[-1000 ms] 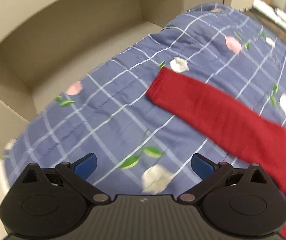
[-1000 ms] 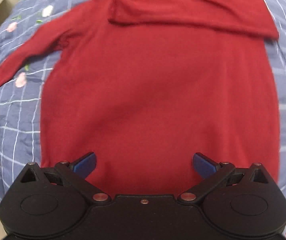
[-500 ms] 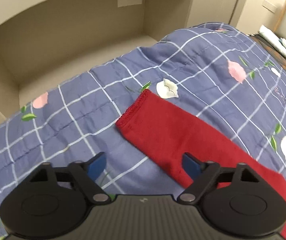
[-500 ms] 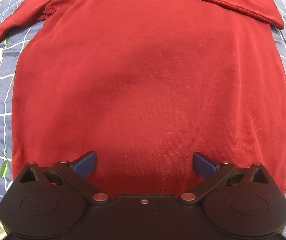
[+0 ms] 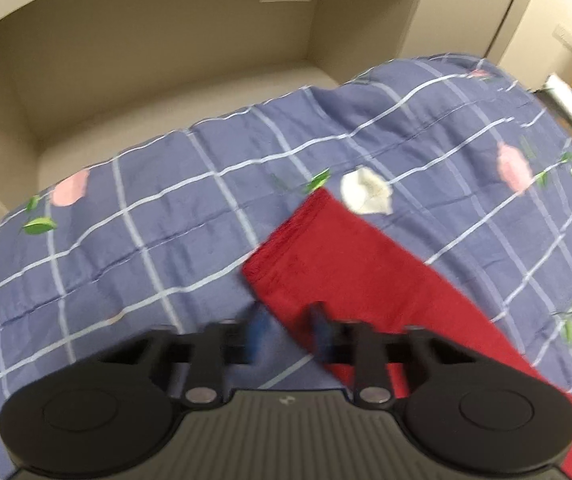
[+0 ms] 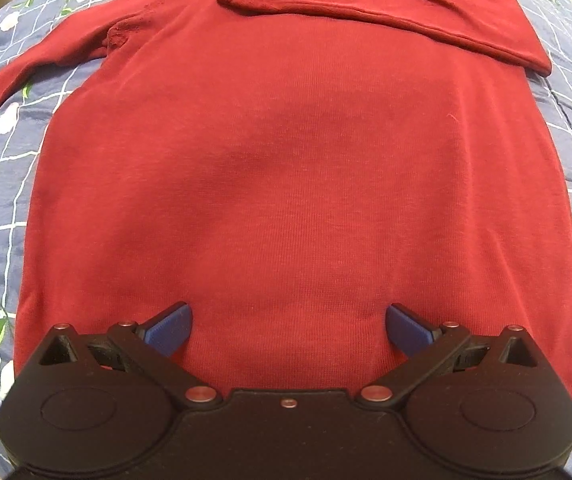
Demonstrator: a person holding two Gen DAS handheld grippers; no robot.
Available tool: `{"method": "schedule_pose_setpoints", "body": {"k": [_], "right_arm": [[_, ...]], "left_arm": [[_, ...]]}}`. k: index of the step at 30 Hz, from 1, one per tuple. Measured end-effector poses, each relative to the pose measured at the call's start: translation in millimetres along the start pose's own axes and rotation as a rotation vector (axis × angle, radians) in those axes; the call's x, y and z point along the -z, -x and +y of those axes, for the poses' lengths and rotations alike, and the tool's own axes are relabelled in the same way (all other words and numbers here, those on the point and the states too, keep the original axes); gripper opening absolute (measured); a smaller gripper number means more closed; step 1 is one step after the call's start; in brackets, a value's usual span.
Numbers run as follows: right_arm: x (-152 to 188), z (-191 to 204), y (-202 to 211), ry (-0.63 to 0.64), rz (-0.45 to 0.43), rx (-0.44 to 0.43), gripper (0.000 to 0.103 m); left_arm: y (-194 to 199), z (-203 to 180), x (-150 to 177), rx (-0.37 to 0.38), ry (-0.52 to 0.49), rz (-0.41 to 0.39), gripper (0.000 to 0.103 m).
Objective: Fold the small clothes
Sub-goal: 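Lift the cuff with the left tool and fold the sleeve across the shirt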
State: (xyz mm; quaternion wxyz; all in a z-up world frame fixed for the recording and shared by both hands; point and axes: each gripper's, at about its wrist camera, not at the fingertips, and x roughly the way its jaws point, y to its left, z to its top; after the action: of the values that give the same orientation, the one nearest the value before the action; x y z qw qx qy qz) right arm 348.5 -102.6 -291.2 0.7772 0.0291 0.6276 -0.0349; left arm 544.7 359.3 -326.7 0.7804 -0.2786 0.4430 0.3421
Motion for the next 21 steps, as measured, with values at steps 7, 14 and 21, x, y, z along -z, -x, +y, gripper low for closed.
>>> {"method": "schedule_pose_setpoints", "body": {"k": [7,14,21], "right_arm": [[-7,0,-4,0.005,-0.002,-0.003,0.103],[-12,-2,-4,0.006,0.015,-0.016,0.103],[-31,-21,15,-0.029,-0.04,-0.077,0.103]], "left_arm": [[36,-5,-3,0.125,-0.019,-0.119,0.0],[115,-43,-6,0.274,-0.134,-0.265,0.0],[208,-116,24,0.394,-0.324,-0.377,0.0]]}}
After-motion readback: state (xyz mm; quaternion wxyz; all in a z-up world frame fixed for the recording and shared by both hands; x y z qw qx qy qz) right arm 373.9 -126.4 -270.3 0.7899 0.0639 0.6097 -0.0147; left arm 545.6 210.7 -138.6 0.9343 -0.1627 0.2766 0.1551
